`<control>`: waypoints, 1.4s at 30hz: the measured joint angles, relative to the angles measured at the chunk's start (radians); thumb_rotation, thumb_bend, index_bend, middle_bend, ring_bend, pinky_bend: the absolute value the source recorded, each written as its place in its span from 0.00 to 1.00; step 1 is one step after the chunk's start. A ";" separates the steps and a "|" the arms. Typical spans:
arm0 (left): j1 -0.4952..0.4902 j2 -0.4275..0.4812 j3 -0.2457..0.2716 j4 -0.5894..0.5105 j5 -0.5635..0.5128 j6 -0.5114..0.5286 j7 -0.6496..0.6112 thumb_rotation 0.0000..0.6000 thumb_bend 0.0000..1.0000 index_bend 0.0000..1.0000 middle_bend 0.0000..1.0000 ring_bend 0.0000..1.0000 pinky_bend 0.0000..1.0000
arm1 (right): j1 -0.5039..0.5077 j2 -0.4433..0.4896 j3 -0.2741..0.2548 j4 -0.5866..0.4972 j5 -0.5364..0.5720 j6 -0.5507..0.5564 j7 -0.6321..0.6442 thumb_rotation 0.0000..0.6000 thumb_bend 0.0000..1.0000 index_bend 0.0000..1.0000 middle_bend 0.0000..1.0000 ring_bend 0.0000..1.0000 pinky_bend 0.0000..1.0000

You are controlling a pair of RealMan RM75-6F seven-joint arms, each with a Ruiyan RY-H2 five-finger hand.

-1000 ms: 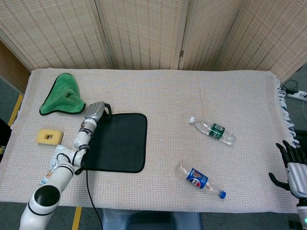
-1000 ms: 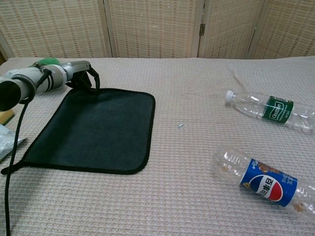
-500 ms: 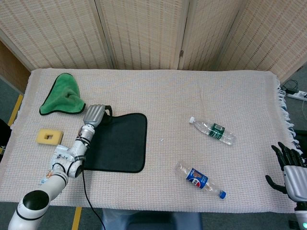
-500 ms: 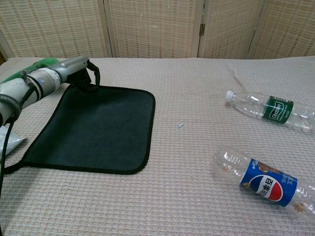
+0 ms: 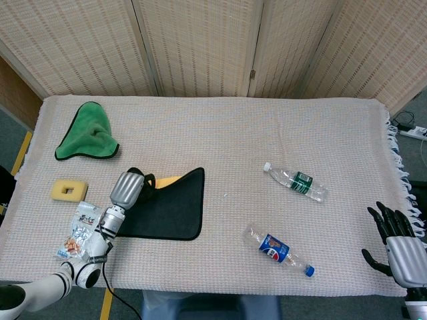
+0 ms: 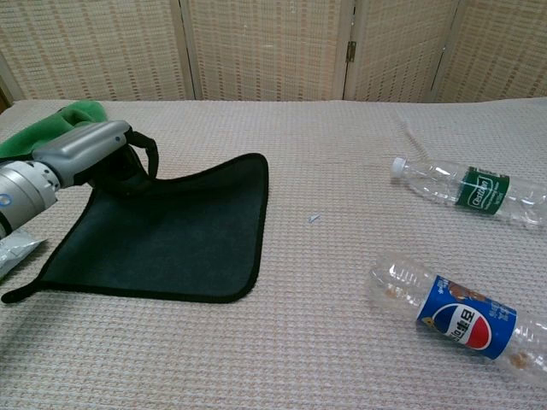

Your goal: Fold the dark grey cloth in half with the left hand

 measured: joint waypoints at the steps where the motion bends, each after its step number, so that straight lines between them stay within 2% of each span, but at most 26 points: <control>1: 0.016 0.008 0.008 -0.024 0.005 0.020 0.017 1.00 0.65 0.66 1.00 1.00 1.00 | -0.002 0.000 -0.002 0.000 -0.006 0.004 0.000 1.00 0.35 0.00 0.00 0.00 0.00; 6: 0.096 0.027 0.061 -0.117 0.049 0.122 0.097 1.00 0.65 0.66 1.00 1.00 1.00 | -0.009 -0.001 -0.015 -0.001 -0.039 0.023 -0.003 1.00 0.35 0.00 0.00 0.00 0.00; 11: 0.148 0.024 0.096 -0.168 0.075 0.165 0.129 1.00 0.66 0.65 1.00 1.00 1.00 | -0.017 -0.002 -0.026 -0.001 -0.070 0.041 -0.007 1.00 0.35 0.00 0.00 0.00 0.00; 19: 0.195 0.002 0.129 -0.190 0.104 0.191 0.156 1.00 0.66 0.66 1.00 1.00 1.00 | -0.028 -0.001 -0.037 0.002 -0.102 0.068 -0.003 1.00 0.35 0.00 0.00 0.00 0.00; 30: 0.268 0.040 0.161 -0.258 0.133 0.242 0.170 1.00 0.66 0.65 1.00 1.00 1.00 | -0.029 -0.001 -0.042 0.007 -0.117 0.072 0.000 1.00 0.35 0.00 0.00 0.00 0.00; 37: 0.287 0.031 0.184 -0.240 0.139 0.208 0.162 1.00 0.66 0.64 1.00 1.00 1.00 | -0.033 -0.004 -0.044 0.006 -0.126 0.080 -0.008 1.00 0.35 0.00 0.00 0.00 0.00; 39: 0.292 0.026 0.190 -0.226 0.142 0.199 0.158 1.00 0.65 0.60 1.00 1.00 1.00 | -0.036 -0.005 -0.043 0.006 -0.127 0.086 -0.007 1.00 0.35 0.00 0.00 0.00 0.00; 42: 0.297 0.026 0.195 -0.219 0.147 0.185 0.154 1.00 0.60 0.47 1.00 1.00 1.00 | -0.035 -0.005 -0.043 0.007 -0.127 0.084 -0.006 1.00 0.35 0.00 0.00 0.00 0.00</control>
